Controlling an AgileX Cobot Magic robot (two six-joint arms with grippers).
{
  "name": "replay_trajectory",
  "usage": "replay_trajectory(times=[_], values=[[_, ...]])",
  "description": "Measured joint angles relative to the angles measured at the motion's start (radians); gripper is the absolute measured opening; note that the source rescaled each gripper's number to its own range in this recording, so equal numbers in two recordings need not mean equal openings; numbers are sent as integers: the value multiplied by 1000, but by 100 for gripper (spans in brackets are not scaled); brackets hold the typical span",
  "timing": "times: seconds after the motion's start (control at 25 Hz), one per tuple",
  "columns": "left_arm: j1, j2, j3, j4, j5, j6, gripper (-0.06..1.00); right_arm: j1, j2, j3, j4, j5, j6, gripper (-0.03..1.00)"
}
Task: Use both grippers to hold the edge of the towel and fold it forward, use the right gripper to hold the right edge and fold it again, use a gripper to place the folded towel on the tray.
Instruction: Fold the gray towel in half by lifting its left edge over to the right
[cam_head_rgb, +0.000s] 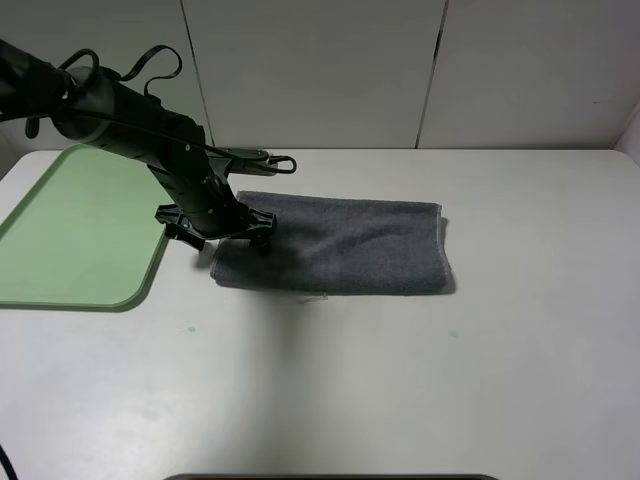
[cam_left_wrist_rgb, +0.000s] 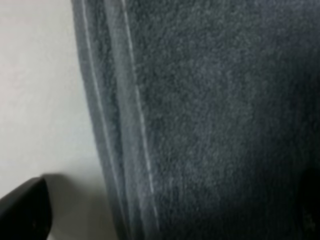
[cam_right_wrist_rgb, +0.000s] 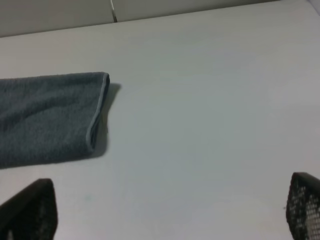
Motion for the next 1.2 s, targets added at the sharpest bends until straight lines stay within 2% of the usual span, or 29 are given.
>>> replay_trajectory(times=[0.2,0.32,0.72,0.8,1.08,1.2], values=[[0,17,-10,5,-8,4,97,0,0,0,1,0,0,100],[0,23,-16,7,-20,5,88,0,0,0,1,0,0,100],[0,32,-16,-17,-68,-79,21,0,0,0,1,0,0,100],[0,33,-16,-19,-70,-82,11,0,0,0,2,0,0,100],[0,33,-21,-20,-52,-84,11,0,0,0,3,0,0,100],[0,20,-21,-17,-7,-79,11,0,0,0,4,0,0,100]])
